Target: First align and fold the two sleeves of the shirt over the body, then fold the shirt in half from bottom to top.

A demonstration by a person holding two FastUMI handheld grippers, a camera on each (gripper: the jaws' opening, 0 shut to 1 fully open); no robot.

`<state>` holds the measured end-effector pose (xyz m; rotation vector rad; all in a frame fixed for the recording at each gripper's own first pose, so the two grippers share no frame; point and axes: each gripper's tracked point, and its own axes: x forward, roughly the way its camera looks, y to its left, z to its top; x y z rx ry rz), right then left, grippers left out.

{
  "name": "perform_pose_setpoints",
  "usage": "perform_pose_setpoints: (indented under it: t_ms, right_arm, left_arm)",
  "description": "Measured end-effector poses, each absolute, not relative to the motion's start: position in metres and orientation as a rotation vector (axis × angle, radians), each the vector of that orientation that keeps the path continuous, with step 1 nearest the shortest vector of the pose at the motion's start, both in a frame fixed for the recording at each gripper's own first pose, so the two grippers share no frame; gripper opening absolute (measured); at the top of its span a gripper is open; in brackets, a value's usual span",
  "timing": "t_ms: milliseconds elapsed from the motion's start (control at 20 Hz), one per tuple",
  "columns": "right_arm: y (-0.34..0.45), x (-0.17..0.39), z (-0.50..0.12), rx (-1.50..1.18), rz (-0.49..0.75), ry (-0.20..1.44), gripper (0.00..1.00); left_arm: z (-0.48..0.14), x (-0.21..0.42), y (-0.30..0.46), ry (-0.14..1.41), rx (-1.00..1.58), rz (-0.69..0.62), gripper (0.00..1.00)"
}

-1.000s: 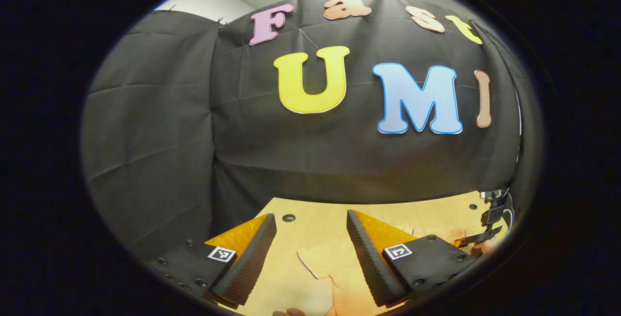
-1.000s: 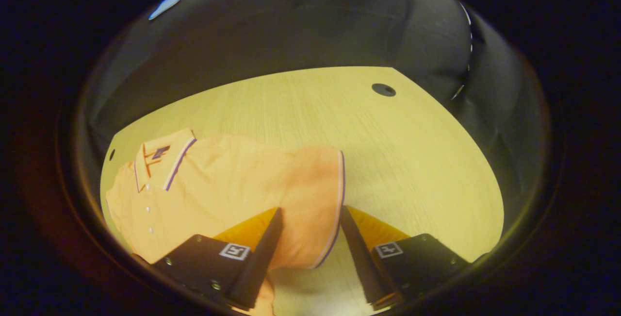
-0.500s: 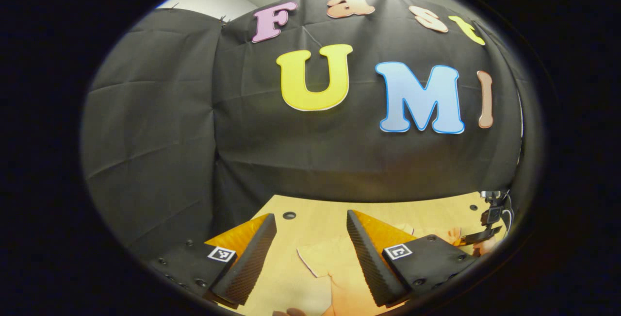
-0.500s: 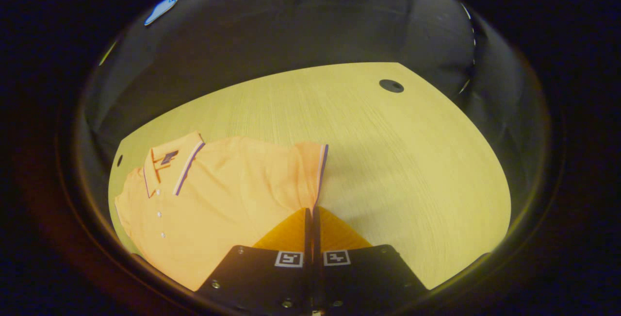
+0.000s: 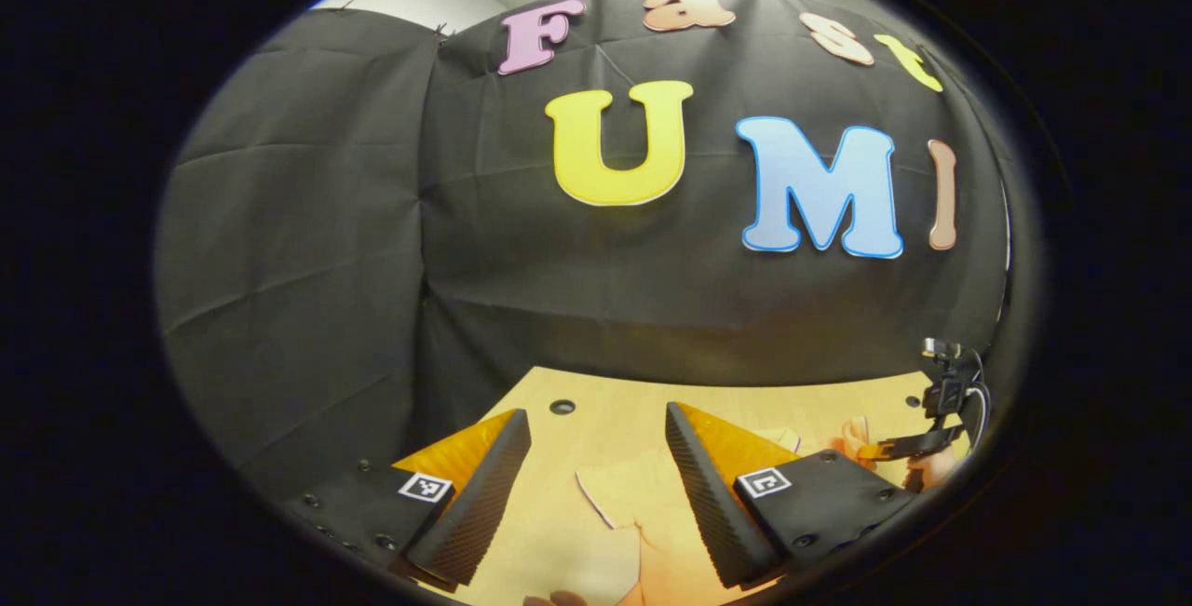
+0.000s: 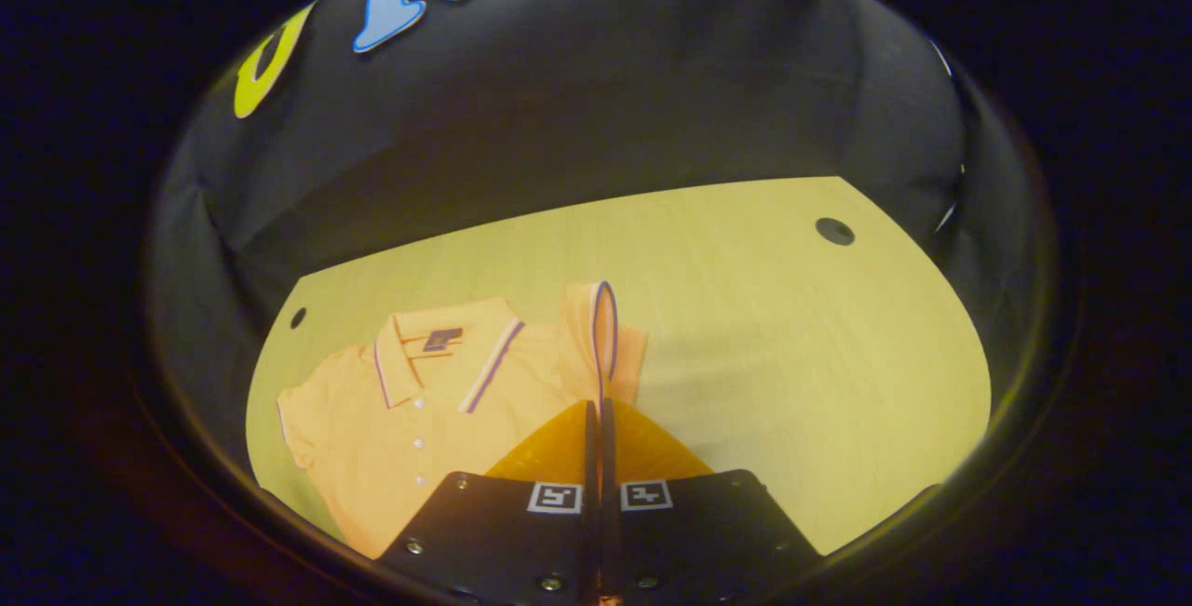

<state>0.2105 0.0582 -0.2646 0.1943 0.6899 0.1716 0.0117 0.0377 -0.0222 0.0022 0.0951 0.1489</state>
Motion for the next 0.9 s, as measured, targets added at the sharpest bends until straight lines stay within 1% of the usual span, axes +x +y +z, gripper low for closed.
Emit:
perform_pose_setpoints:
  t_ms: [150,300,350,450,500,600,700,850,900]
  right_arm:
    - [0.100,0.203,-0.267,0.158,0.263,0.707,0.01]
    - [0.130,0.194,-0.280,0.123,0.317,0.740,0.01]
    - [0.138,0.192,-0.285,0.114,0.327,0.753,0.00]
    - [0.145,0.189,-0.298,0.087,0.339,0.780,0.01]
    - [0.147,0.187,-0.304,0.071,0.339,0.793,0.01]
    - [0.143,0.187,-0.312,0.030,0.317,0.806,0.01]
    - [0.144,0.185,-0.317,0.017,0.316,0.818,0.04]
    - [0.143,0.183,-0.314,0.022,0.321,0.821,0.17]
    - [0.143,0.181,-0.306,0.029,0.320,0.813,0.24]
  left_arm:
    - [-0.023,0.010,0.045,0.097,0.002,0.163,0.95]
    - [-0.024,0.007,0.055,0.104,0.005,0.182,0.94]
    - [-0.027,0.005,0.060,0.106,0.005,0.190,0.95]
    - [-0.029,0.002,0.067,0.112,0.003,0.203,0.94]
    - [-0.029,0.001,0.069,0.114,0.004,0.209,0.96]
    - [-0.031,-0.001,0.076,0.119,0.002,0.220,0.94]
    - [-0.033,-0.002,0.080,0.123,0.000,0.225,0.94]
    - [-0.036,-0.001,0.082,0.130,-0.007,0.221,0.95]
    - [-0.038,0.001,0.081,0.133,-0.009,0.218,0.95]
